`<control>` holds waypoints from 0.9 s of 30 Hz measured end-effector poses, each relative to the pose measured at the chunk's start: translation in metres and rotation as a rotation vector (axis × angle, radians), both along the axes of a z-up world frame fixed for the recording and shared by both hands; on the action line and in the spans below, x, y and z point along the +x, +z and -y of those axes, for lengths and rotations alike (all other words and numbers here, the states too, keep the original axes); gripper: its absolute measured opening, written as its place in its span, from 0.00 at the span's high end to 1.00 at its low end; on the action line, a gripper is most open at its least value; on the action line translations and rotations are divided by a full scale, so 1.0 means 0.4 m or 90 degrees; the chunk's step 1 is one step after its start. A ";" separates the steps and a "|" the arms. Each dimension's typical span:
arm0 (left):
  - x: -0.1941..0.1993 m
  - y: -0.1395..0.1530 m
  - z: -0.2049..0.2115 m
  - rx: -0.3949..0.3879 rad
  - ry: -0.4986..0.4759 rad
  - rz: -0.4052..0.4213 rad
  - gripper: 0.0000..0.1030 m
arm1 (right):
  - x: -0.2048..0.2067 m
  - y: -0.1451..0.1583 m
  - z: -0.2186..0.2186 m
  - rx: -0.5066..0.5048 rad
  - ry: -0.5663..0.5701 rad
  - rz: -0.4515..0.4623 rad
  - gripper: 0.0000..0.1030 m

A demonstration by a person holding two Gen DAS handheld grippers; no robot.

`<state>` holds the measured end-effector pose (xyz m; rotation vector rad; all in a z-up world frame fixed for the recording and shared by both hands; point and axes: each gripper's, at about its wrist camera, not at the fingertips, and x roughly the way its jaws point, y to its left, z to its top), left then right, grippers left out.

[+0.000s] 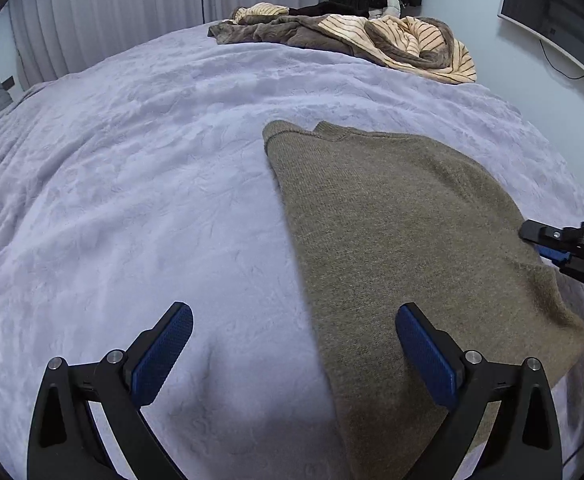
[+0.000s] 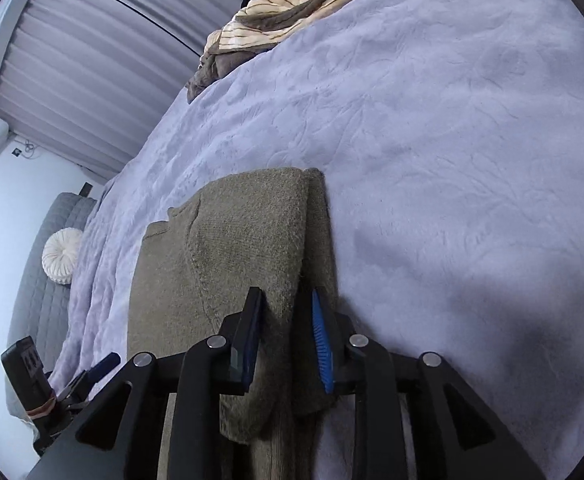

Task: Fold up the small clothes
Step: 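Fold the held edge over the sweater with the right tool, then open the right tool and withdraw it from the folded sweater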

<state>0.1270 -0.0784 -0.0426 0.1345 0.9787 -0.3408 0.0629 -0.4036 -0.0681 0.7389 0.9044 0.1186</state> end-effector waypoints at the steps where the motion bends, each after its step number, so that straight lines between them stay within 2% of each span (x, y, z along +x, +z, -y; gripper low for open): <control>1: -0.003 0.002 -0.011 -0.002 0.001 -0.002 0.01 | -0.023 0.014 -0.001 0.016 0.014 0.012 0.68; 2: -0.006 0.002 -0.022 -0.004 0.003 -0.006 0.01 | -0.048 0.027 -0.005 0.037 0.033 0.027 0.60; 3: -0.011 0.000 -0.031 -0.007 0.004 -0.012 0.01 | -0.073 0.038 -0.012 0.048 0.050 0.039 0.46; 4: -0.015 -0.002 -0.036 -0.011 0.005 -0.016 0.01 | -0.094 0.053 -0.030 0.051 0.067 0.052 0.42; 6: -0.024 -0.008 -0.039 -0.019 0.007 -0.028 0.01 | -0.133 0.060 -0.070 0.030 0.109 0.058 0.41; 7: -0.027 -0.010 -0.035 -0.022 0.006 -0.033 0.01 | -0.142 0.055 -0.091 0.010 0.129 0.047 0.43; 9: -0.038 -0.008 -0.018 -0.020 -0.003 -0.034 0.01 | -0.150 0.040 -0.131 -0.052 0.143 0.010 0.82; 10: -0.046 -0.005 -0.008 -0.017 -0.009 -0.030 0.01 | -0.155 0.041 -0.145 -0.062 0.140 0.006 0.92; 13: -0.071 -0.021 0.021 0.027 -0.040 -0.024 0.01 | -0.175 0.055 -0.140 -0.081 0.105 0.015 0.92; 15: -0.085 -0.066 0.029 0.055 -0.056 -0.046 0.01 | -0.189 0.007 -0.115 -0.091 0.072 -0.018 0.93; 16: -0.093 -0.082 0.024 0.050 -0.055 -0.055 0.01 | -0.197 -0.022 -0.104 -0.083 0.061 -0.039 0.93; 18: -0.104 -0.090 0.007 0.024 -0.038 -0.059 0.01 | -0.227 -0.051 -0.080 -0.030 0.047 -0.034 0.93; 22: -0.102 -0.087 0.004 0.021 -0.028 -0.068 0.01 | -0.246 -0.014 -0.071 -0.038 0.031 -0.017 0.92; 26: -0.111 -0.079 0.015 0.040 -0.030 -0.049 0.01 | -0.234 0.075 -0.097 -0.101 0.028 0.039 0.90; 27: -0.111 -0.076 0.015 0.041 -0.028 -0.050 0.01 | -0.213 0.091 -0.108 -0.113 0.040 0.037 0.85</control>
